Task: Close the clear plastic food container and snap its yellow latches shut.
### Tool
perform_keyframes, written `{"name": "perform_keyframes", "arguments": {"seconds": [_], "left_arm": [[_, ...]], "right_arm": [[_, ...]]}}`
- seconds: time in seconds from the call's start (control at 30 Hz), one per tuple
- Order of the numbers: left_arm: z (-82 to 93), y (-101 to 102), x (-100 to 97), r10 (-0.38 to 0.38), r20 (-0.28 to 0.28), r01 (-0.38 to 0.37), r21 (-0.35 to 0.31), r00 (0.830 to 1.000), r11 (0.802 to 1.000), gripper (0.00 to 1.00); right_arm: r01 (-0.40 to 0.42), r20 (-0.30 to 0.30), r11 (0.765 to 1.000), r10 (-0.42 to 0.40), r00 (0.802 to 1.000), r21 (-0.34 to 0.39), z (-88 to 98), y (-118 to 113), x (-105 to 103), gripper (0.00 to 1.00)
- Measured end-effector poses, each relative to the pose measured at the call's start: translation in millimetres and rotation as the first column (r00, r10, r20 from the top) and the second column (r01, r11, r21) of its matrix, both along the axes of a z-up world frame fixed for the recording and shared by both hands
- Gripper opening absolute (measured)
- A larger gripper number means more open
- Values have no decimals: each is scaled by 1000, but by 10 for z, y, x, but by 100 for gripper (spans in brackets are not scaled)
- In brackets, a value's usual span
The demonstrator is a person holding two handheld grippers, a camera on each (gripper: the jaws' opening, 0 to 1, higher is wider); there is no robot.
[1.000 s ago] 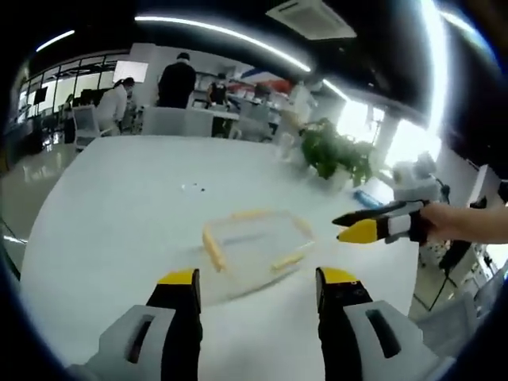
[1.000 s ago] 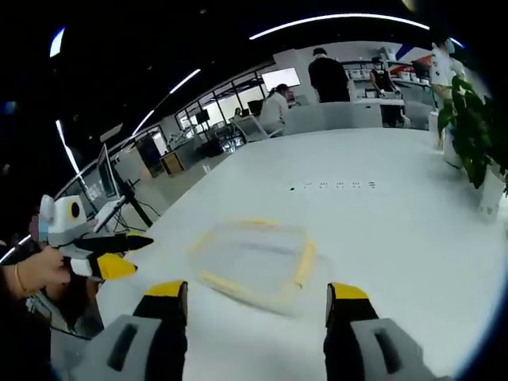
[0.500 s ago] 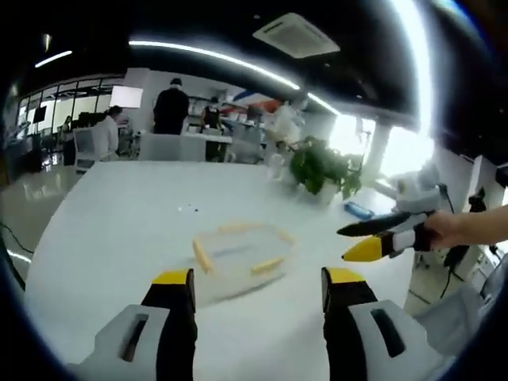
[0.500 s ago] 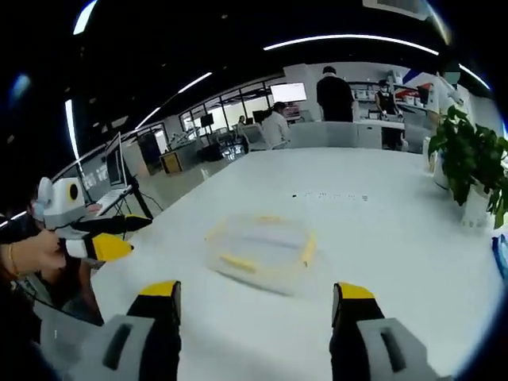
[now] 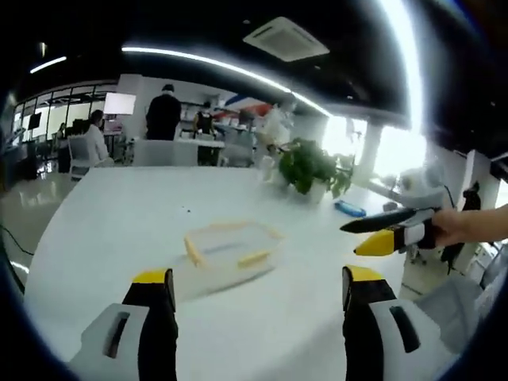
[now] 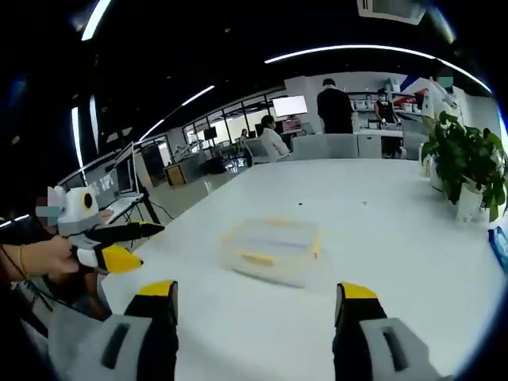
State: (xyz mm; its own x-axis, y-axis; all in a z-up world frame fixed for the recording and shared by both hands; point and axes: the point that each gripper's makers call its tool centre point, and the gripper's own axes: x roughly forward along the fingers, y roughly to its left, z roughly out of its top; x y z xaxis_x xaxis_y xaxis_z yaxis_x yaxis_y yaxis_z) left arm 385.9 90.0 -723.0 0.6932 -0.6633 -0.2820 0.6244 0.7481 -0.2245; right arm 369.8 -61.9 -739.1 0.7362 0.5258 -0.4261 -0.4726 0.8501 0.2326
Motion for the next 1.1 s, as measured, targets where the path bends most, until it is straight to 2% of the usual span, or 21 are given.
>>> {"name": "perform_keyframes", "arguments": {"seconds": [0.1,0.2,0.37,0.63,0.87,0.93,1.1], "left_arm": [[14,10,-13,-3,10,3,-15,1000,1000,92],[-27,8,-24,-6,3,6,5,1000,1000,98],[-46,-11,-41,-11,4,11,11,1000,1000,97],[-142,48,-68,8,-18,-8,11,1000,1000,98],[-204,82,-80,17,-39,-17,5,999,1000,99],[-175,60,-91,21,-49,-23,-37,999,999,99],[-229,77,-114,15,-56,-16,-21,998,1000,99]], "right_arm": [[2,7,1000,-2,1000,-10,-14,-20,-54,85],[5,16,1000,-5,1000,-1,-24,-20,-97,88],[-8,16,1000,9,1000,-31,-71,-21,-135,95],[3,8,1000,-3,1000,-15,-92,-26,-193,98],[8,-11,1000,-8,1000,-13,-153,-36,-219,100],[11,-15,1000,-11,1000,-7,-156,-36,-222,100],[14,-16,1000,-14,1000,-3,-168,-48,-229,99]]}}
